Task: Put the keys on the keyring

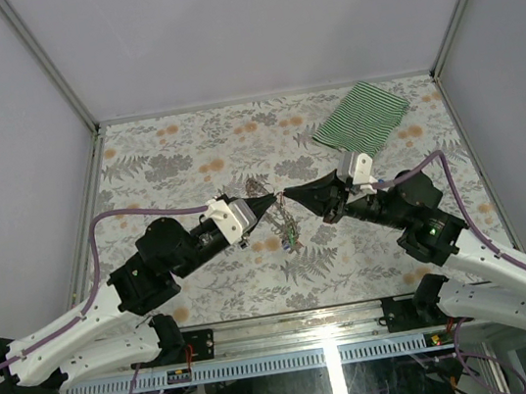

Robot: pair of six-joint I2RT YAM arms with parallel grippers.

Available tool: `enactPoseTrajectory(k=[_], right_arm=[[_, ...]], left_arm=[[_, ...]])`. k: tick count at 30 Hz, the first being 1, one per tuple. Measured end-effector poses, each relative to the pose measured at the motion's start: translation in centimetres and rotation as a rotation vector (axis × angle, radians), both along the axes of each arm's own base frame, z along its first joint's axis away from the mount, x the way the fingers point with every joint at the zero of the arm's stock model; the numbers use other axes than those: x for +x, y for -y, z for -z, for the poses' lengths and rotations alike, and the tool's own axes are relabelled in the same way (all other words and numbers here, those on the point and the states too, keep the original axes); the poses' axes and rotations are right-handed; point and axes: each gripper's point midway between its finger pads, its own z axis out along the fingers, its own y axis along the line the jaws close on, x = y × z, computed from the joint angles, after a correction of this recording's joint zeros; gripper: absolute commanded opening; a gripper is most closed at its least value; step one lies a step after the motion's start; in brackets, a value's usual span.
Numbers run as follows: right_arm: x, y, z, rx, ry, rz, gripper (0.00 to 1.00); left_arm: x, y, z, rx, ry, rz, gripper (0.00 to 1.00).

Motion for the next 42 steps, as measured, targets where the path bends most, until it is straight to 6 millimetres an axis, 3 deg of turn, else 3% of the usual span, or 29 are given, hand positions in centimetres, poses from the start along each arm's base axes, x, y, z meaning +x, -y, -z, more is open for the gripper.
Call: enactPoseTrajectory(k=[27,34,42], right_arm=[[-0.2,-0.1,-0.2,0.017,-0.206,-0.002,0.01],[0.7,0.4,1.1,-0.035,-0.247,0.059,0.04],[0.8,0.3,1.7,-0.063,-0.247,0.061,0.0]], left_arm=[[-0.5,-0.2,-0.6,-0.009,0.022,0.022,0.0],[-1.0,-0.4,-1.1,-0.021,0.035,0.041,0.0],[-1.1,-0.4,-1.1,-0.022,0.038,0.049,0.0]])
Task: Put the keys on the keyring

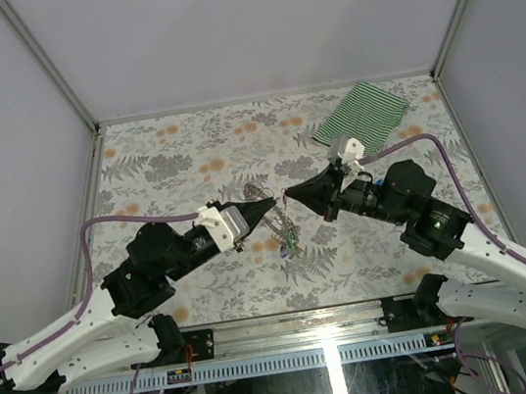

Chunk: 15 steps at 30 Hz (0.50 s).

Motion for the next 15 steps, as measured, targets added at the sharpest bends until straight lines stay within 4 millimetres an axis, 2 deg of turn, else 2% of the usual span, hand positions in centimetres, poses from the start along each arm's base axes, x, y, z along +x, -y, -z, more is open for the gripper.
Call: enactPoseTrajectory(k=[9,15], right_arm=[[-1.8,1.3,-2.9,0.09,0.196,-0.04,0.0],[-2.3,0.9,-4.1,0.105,0.316,-0.081,0.0]], left_arm=[[0.3,0.1,0.0,-0.024,-0.039,-0.016,0.0],[0.4,0.4,-0.5,-0.071,-0.081,-0.014,0.0]])
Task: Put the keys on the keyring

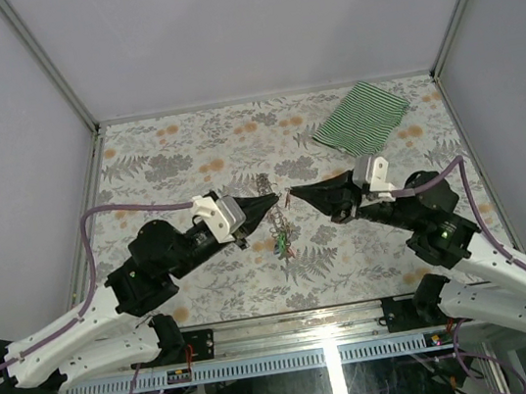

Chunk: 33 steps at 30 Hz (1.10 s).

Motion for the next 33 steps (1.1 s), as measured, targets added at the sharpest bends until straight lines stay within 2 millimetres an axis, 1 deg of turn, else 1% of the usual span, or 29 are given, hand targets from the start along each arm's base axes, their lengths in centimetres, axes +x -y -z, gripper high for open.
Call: enactPoseTrajectory(k=[4,7,14,19,27,33], right_arm=[[0.2,-0.5,0.6,-0.032,0.033,-0.008,0.0],[0.0,-0.5,0.5,-0.039,0.054,-0.017,0.0],[-0.4,-0.7,0.5,-0.044,0.071,-0.041,0.0],[-0.7,-0.7,0.4,-0.045,0.075,-0.056,0.0],[-0.6,-1.0,0.2,-0.037,0.067,-0.062,0.0],[-0.6,-1.1,-0.5,-0.008,0.066,-0.068,0.0]], left_arm=[[0.1,0.1,-0.6,-0.054,-0.039,-0.003,0.0],[0.1,0.1,-0.9,-0.106,-0.068,-0.004,0.0],[0.1,0.1,-0.2,-0.202,-0.131,-0.002,0.0],[0.0,0.1,-0.4,-0.234,-0.15,0.001,0.0],[-0.2,-0.2,-1.5,-0.274,-0.137,0.01,0.0],[-0.4,-0.1,-1.5,-0.273,-0.134,0.021,0.0]])
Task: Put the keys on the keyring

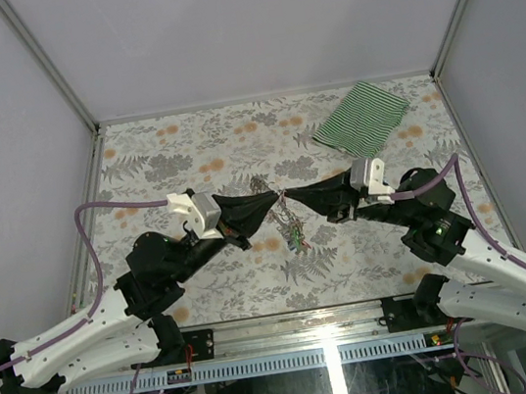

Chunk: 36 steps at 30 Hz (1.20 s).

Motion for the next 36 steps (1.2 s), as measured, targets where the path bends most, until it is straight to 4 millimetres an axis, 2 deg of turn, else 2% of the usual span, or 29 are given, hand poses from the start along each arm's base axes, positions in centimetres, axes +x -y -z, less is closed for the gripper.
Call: enactPoseTrajectory(k=[7,28,36], right_arm=[[0.0,-0.1,-0.6,0.024,0.001,-0.006,0.0],[-0.2,-0.4,-0.7,0.033,-0.015,-0.028,0.0],[-0.3,-0.4,-0.9,0.038,-0.012,-0.032,0.0]], left_arm=[[-0.1,0.1,0.0,0.001,0.002,0.005,0.0],[-0.1,0.2,0.2,0.007,0.001,0.007,0.0],[0.1,0.7,1.0,0.034,-0.01,0.014,0.0]])
